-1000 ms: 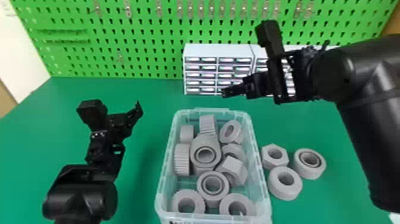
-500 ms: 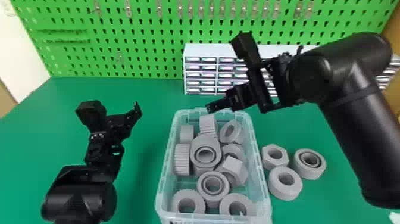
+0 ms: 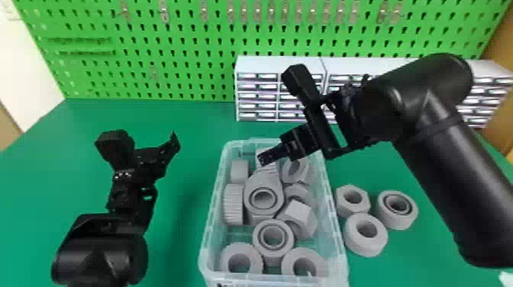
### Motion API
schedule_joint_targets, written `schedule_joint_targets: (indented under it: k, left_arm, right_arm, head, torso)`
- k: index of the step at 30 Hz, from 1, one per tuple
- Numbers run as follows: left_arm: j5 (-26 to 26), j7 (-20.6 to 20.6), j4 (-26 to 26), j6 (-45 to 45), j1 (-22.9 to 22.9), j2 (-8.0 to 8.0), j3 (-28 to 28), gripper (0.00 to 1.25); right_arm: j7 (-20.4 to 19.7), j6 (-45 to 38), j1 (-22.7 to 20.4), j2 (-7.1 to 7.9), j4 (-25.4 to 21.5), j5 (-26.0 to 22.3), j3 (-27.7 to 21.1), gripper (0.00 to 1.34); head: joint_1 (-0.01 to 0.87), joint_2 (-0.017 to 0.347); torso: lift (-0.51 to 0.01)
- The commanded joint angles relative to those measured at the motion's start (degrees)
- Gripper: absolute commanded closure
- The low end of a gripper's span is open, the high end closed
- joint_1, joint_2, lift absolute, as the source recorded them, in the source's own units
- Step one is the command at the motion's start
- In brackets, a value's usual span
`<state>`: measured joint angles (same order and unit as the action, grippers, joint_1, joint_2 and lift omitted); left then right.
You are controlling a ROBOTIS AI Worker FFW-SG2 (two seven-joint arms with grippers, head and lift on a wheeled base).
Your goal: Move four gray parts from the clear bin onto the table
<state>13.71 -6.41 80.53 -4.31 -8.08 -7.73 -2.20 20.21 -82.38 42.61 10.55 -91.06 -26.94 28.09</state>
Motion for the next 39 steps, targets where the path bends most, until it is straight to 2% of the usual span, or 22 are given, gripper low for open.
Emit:
schedule_joint_targets:
  k: [1, 9, 15, 18, 27, 35, 39]
  left_arm:
    - [0.0, -0.01, 0.07, 0.0, 0.0, 0.0, 0.09, 0.16]
    - [0.0, 0.08, 0.07, 0.0, 0.0, 0.0, 0.35, 0.16]
    - [0.0, 0.08, 0.07, 0.0, 0.0, 0.0, 0.35, 0.16]
    - [0.0, -0.01, 0.07, 0.0, -0.18, 0.0, 0.18, 0.16]
    - [0.0, 0.08, 0.07, 0.0, -0.27, 0.0, 0.09, 0.16]
    - [0.0, 0.08, 0.07, 0.0, -0.27, 0.0, 0.0, 0.16]
    - [0.0, -0.01, 0.07, 0.0, -0.27, 0.0, 0.0, 0.16]
  right_arm:
    - [0.0, -0.85, 0.28, 0.0, 0.45, -0.13, 0.57, 0.55]
    - [0.0, -4.01, 1.33, -0.27, 0.45, 1.1, 1.71, 0.55]
    - [0.0, -6.12, 1.77, 0.17, 0.63, 1.01, 1.8, 0.55]
    - [0.0, -7.7, 2.03, 0.44, 0.98, 2.59, 1.97, 0.55]
    - [0.0, -7.62, 1.77, 0.61, 5.11, 3.47, 3.2, 0.52]
    - [0.0, -5.95, 1.68, 0.61, 6.6, 3.3, 4.08, 0.52]
    - [0.0, -3.92, 1.51, 0.61, 8.01, 1.71, 4.26, 0.52]
  head:
    - [0.693, 0.072]
    - [0.693, 0.072]
    - [0.693, 0.072]
    - [0.693, 0.072]
    - [0.693, 0.072]
    - [0.693, 0.072]
    - [0.693, 0.072]
  torso:
    - [-0.052]
    - [-0.052]
    - [-0.052]
    - [-0.052]
    - [-0.052]
    - [-0.052]
    - [-0.052]
